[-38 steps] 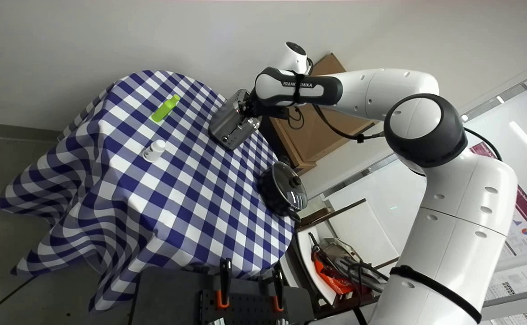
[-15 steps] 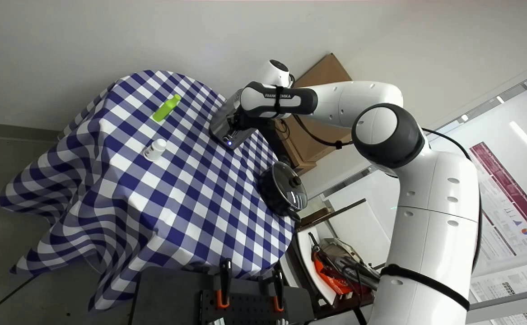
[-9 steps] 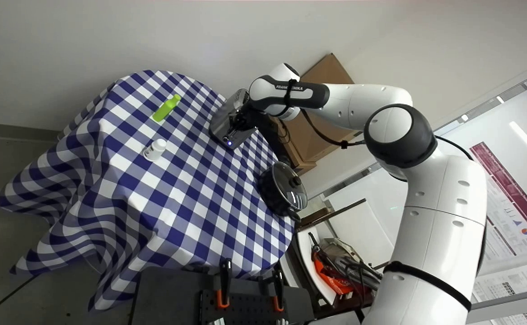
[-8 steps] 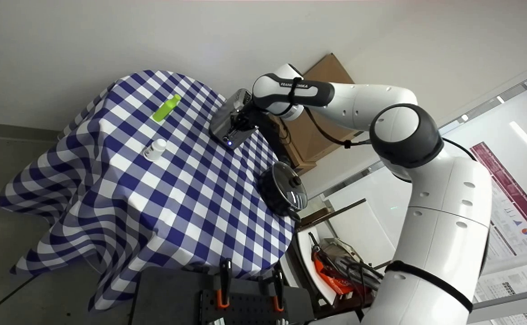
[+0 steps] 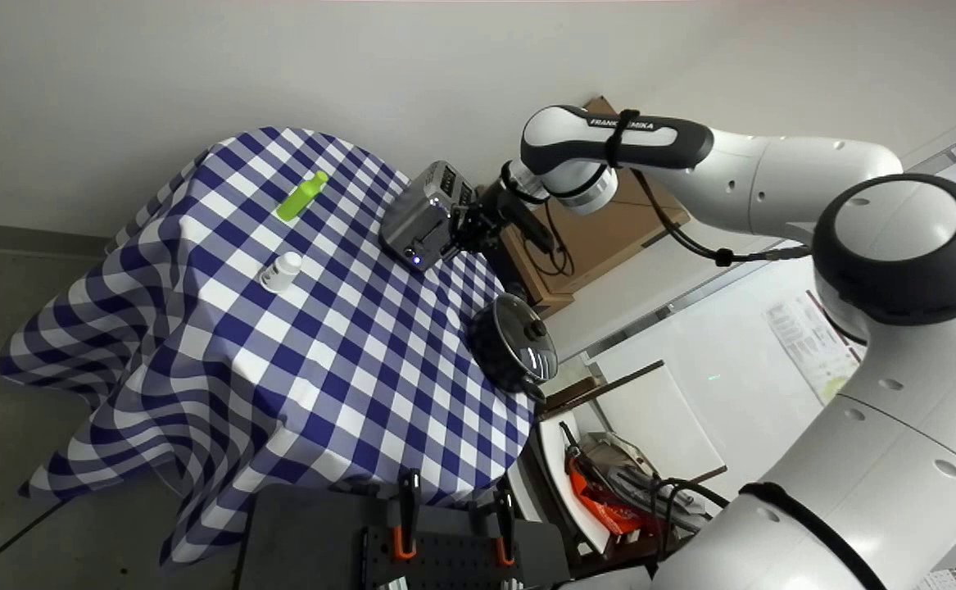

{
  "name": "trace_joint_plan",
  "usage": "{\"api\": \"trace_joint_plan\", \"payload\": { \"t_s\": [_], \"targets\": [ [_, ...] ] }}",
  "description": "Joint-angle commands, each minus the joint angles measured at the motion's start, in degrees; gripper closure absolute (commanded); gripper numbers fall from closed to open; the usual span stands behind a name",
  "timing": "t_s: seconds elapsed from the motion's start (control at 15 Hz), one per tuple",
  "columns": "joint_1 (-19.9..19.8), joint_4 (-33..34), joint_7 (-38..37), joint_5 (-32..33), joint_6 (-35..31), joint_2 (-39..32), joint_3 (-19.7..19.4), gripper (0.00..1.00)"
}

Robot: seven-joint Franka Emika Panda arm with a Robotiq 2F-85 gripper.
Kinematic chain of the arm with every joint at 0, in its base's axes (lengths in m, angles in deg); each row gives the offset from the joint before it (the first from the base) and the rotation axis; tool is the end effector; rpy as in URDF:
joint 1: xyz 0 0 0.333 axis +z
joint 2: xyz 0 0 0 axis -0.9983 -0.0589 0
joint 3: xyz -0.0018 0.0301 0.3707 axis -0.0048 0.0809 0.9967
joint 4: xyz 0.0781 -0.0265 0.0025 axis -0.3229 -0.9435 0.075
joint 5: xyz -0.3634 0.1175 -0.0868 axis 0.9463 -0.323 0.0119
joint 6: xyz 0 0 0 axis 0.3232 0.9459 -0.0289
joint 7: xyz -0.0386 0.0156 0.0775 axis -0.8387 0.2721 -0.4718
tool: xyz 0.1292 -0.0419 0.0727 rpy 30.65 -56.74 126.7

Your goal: Push the lever on the toaster downwards

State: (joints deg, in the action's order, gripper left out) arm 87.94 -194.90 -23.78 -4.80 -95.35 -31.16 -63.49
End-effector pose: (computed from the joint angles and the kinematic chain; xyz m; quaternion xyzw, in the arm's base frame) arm 0.6358 0.0630 0.2655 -0.9956 0.0274 0.0867 0.0225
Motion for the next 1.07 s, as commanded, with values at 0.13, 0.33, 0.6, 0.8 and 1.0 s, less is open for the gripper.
{"api": "trace_joint_plan", "payload": {
  "t_s": [0.13, 0.33, 0.6, 0.8, 1.0],
  "targets": [
    [3.79, -19.97, -10.11, 1.16, 3.36, 18.30, -1.26, 0.74],
    [4.44, -26.91, -12.42, 2.30, 4.87, 26.51, -0.45, 0.60],
    [3.40, -33.95, -13.12, 5.16, 6.41, 37.59, -0.13, 0.29],
    [1.36, -36.91, -11.37, 8.98, 6.55, 44.52, -0.37, 0.08],
    [-0.27, -37.98, -6.94, 10.52, 5.81, 49.25, -1.16, 0.00]
  ]
}}
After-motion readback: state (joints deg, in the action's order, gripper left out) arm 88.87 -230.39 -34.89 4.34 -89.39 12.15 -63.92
